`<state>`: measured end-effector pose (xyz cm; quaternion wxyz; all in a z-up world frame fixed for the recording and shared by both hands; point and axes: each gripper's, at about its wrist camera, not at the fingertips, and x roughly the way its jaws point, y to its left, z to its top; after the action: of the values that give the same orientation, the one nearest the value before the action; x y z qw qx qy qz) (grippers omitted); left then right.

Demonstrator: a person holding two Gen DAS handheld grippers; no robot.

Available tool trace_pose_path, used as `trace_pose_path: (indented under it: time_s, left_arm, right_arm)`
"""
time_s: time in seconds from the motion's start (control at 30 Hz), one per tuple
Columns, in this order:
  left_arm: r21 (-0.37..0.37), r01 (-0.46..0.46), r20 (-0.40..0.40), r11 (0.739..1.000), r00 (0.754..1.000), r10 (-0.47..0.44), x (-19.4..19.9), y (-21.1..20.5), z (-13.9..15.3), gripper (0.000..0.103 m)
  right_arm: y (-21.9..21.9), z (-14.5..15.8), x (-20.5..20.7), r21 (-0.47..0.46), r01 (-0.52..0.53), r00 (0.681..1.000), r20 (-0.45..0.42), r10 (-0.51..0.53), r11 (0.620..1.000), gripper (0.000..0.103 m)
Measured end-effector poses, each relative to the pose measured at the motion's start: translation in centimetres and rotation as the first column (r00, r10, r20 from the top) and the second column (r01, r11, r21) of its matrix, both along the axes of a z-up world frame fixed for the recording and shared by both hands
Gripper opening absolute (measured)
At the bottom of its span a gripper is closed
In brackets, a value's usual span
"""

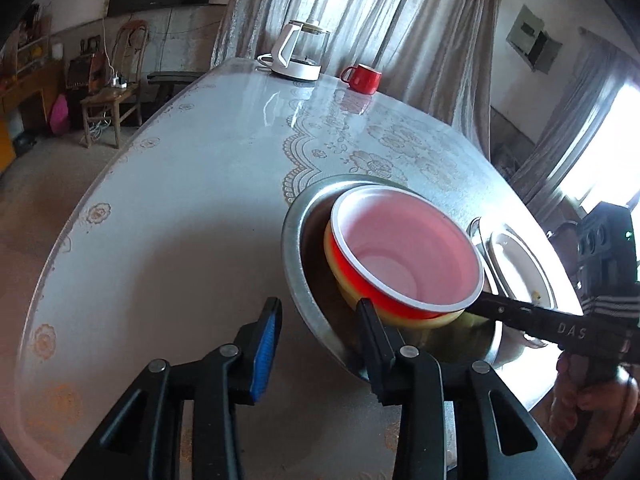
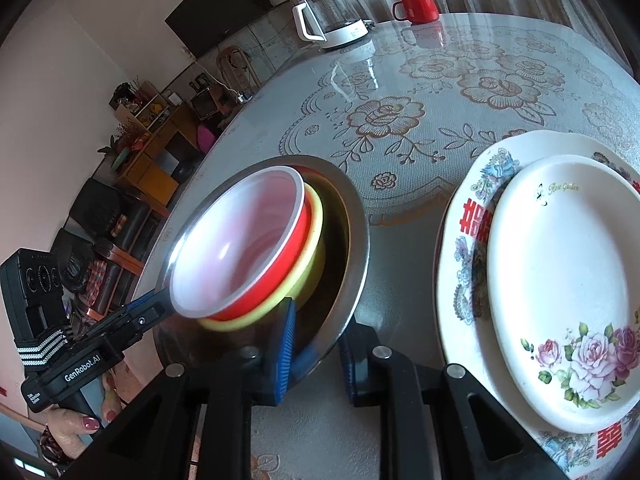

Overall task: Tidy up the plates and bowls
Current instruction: 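Lift the nested bowls and carry them over the plate stack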

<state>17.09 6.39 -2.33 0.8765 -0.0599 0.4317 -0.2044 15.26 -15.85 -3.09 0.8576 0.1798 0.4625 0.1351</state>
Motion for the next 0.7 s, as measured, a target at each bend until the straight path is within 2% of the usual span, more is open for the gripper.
trace_pose_path:
  time_s: [0.03, 0.07, 0.3, 0.5, 0.7]
  left_arm:
    - [-0.003, 0.016, -0.002, 1.000, 1.000, -0.016, 0.0, -0.1, 0.0, 0.028]
    - [-0.012, 0.027, -0.009, 1.000, 1.000, -0.027, 0.1, -0.3, 0.0, 0.027]
    - [-0.062, 0.029, -0.009, 0.998, 1.000, -0.030, 0.2, 0.7, -0.3, 0.025]
    - [-0.069, 0.033, 0.030, 0.997, 0.999, -0.031, -0.6, 0.6, 0.3, 0.025]
    - [-0.050, 0.041, 0.079, 0.998, 0.996, -0.037, -1.2, 0.2, 1.2, 0.025]
  right_arm:
    - [0.0, 0.0, 0.0, 0.001, 0.000, 1.000, -0.001, 0.000, 1.000, 0.020]
    - [-0.1, 0.0, -0.1, 0.001, -0.001, 1.000, -0.001, 0.001, 1.000, 0.020]
    - [-0.3, 0.0, -0.3, 0.014, -0.002, 1.000, 0.005, 0.002, 1.000, 0.019]
    - [-0.5, 0.0, -0.7, 0.016, -0.010, 1.000, 0.018, 0.010, 1.000, 0.019]
    - [-0.5, 0.9, -1.1, -0.015, -0.024, 0.998, 0.066, 0.025, 1.000, 0.019]
